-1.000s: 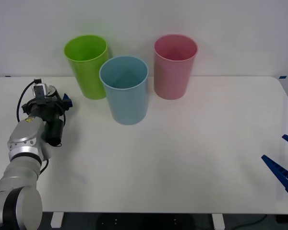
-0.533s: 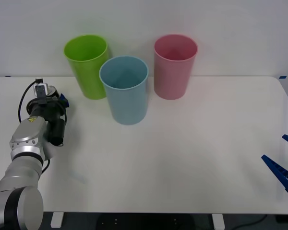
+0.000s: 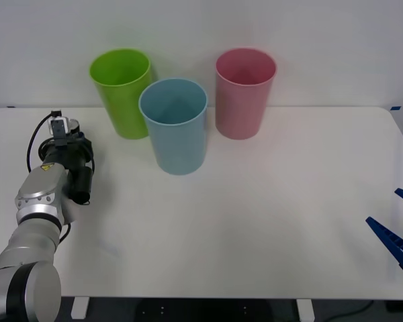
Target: Grasp the object on the table and drop it into the matching bin: aluminum can to the light blue bin, PET bottle to the pink bin.
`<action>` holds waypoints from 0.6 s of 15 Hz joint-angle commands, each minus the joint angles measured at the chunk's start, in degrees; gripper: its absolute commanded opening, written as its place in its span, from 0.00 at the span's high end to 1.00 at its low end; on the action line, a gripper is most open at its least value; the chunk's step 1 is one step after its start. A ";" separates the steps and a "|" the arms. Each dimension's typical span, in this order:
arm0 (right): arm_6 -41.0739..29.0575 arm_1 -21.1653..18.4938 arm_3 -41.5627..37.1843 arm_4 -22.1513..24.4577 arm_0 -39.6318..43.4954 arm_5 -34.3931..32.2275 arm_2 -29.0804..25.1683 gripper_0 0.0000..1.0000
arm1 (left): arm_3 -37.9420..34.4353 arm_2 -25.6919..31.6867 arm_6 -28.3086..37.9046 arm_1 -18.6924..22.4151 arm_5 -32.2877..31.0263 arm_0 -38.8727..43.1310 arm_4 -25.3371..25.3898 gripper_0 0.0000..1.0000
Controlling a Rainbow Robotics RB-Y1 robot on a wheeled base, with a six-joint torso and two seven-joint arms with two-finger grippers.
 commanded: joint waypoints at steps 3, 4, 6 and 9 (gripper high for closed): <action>0.00 0.00 0.00 0.00 0.00 0.00 0.00 0.00 | -0.01 -0.48 0.01 0.01 -0.63 0.08 1.19 1.00; 0.00 0.00 0.00 0.00 0.00 0.00 0.00 0.00 | -0.01 -0.56 0.01 0.10 -0.98 0.08 1.55 1.00; 0.00 0.00 0.00 0.00 0.00 0.00 0.00 0.00 | -0.01 -1.27 0.01 0.27 -2.04 0.43 2.25 1.00; 0.00 0.00 0.00 0.00 0.00 0.00 0.00 0.00 | -0.62 -2.23 0.09 2.29 -8.19 1.84 3.74 1.00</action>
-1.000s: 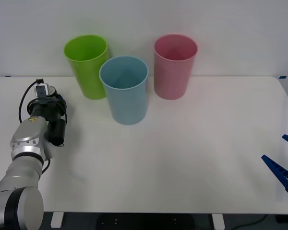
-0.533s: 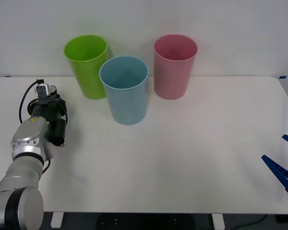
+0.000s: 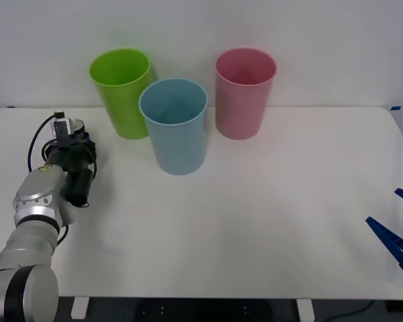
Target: Grasp the object on the table and drop it into the matching bin: aluminum can to the light blue bin, PET bottle to the pink bin.
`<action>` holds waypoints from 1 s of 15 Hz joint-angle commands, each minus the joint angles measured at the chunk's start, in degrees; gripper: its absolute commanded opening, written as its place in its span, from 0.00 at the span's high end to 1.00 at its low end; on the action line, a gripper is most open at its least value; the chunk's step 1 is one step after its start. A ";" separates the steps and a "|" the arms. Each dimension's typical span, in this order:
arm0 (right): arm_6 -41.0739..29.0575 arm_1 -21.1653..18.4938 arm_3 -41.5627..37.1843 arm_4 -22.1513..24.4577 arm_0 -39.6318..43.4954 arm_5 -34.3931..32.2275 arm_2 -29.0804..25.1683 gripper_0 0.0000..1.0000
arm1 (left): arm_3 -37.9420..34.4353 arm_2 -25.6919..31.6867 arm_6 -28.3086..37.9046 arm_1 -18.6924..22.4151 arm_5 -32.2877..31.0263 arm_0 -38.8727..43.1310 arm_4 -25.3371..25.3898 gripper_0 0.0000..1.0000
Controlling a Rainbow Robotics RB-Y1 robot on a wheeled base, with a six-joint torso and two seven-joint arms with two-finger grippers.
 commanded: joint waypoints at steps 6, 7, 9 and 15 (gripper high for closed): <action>0.00 0.00 0.00 0.00 0.00 0.00 0.00 0.00 | -9.76 -5.93 0.76 6.01 -15.98 8.92 13.25 1.00; 0.00 0.00 0.00 0.00 0.00 0.00 0.00 0.00 | -10.20 -6.10 0.76 6.72 -17.73 9.54 14.30 1.00; 0.00 0.00 0.00 0.00 0.00 0.00 0.00 0.00 | -12.40 -6.19 1.02 8.74 -22.92 11.82 16.85 1.00; 0.00 0.00 0.00 0.00 0.00 0.00 0.00 0.00 | -21.89 -8.13 2.95 14.19 -32.50 20.17 26.17 1.00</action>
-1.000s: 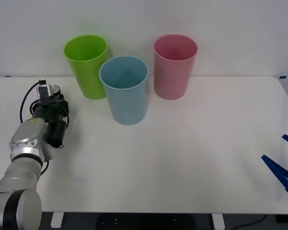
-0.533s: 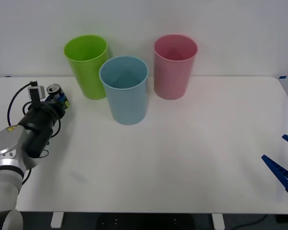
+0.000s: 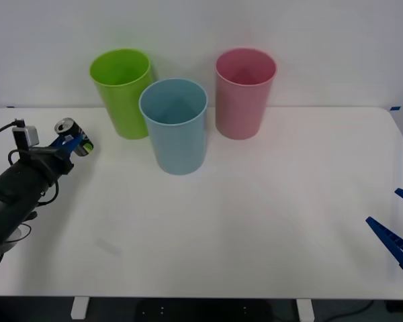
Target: Grasp the object on the table and drop it into the matching bin: aluminum can to the light blue bin, PET bottle to the pink bin.
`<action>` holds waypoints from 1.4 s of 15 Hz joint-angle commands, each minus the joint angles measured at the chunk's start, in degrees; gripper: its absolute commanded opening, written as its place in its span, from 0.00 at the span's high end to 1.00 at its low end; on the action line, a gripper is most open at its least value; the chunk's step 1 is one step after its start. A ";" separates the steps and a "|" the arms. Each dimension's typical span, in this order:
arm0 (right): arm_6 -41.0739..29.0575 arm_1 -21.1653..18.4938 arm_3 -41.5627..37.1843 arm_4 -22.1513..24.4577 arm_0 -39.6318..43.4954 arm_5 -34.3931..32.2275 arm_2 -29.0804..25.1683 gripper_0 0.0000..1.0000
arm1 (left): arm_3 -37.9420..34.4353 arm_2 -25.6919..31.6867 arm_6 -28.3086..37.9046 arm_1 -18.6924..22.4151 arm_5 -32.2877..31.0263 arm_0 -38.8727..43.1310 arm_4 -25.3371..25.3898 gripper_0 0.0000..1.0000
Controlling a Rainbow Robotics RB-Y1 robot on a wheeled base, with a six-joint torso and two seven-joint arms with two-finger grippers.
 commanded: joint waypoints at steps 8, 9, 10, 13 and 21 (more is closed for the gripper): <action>0.00 0.00 0.00 0.00 0.00 0.00 0.00 0.00 | -23.89 -0.92 4.41 2.71 -1.47 13.00 10.51 1.00; 0.00 0.00 0.00 0.00 0.00 0.00 0.00 0.00 | -24.86 -0.92 4.85 3.24 -1.47 13.00 10.60 1.00; 0.00 0.00 0.00 0.00 0.00 0.00 0.00 0.00 | -25.83 -0.92 5.38 3.85 -1.47 13.00 10.77 1.00; 0.00 0.00 0.00 0.00 0.00 0.00 0.00 0.00 | -29.78 -1.01 7.32 5.87 -1.56 13.00 12.88 1.00; 0.00 0.00 0.00 0.00 0.00 0.00 0.00 0.00 | -39.28 -1.01 25.07 7.46 -1.38 9.92 3.48 1.00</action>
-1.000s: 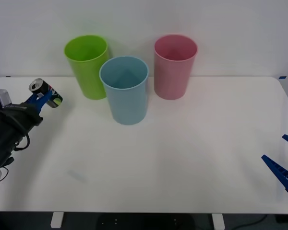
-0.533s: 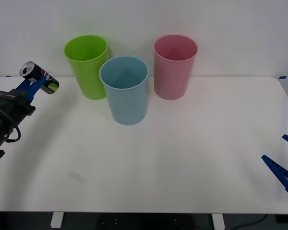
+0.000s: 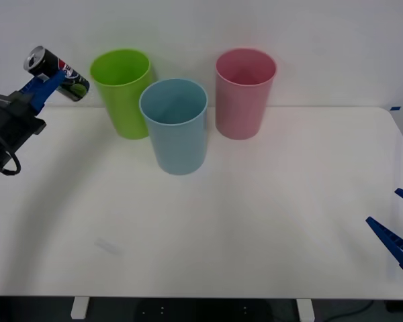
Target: Grasp the object on the table and drop it into the matching bin: aluminum can to the light blue bin, PET bottle to the pink bin.
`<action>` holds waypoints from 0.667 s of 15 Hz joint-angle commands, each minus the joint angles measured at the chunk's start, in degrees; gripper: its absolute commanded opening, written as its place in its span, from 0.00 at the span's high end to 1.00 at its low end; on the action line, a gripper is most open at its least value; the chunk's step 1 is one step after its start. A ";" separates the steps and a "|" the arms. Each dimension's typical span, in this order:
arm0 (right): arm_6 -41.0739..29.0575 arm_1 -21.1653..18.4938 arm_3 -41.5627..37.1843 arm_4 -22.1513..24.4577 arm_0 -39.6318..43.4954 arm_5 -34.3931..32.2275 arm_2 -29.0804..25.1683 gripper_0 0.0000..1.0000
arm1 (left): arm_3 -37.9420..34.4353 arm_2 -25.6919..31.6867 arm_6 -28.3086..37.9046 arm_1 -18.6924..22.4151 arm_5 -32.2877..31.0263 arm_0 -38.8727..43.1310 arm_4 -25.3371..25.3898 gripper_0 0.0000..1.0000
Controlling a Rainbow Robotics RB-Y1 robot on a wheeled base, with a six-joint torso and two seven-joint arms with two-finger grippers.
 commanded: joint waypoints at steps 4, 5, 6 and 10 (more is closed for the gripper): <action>0.00 0.00 0.00 0.00 0.00 0.00 0.00 0.00 | -0.74 -2.11 11.61 0.00 -1.09 -7.63 -11.48 1.00; 0.00 0.00 0.00 0.00 0.00 0.00 0.00 0.00 | -0.74 -3.34 13.72 -0.09 -1.09 -9.21 -14.47 1.00; 0.00 0.00 0.00 0.00 0.00 0.00 0.00 0.00 | -0.56 -4.40 15.39 -0.18 -1.09 -10.71 -16.93 1.00; 0.00 0.00 0.00 0.00 0.00 0.00 0.00 0.00 | 4.27 -7.47 16.80 -2.90 -7.24 -18.27 -28.18 1.00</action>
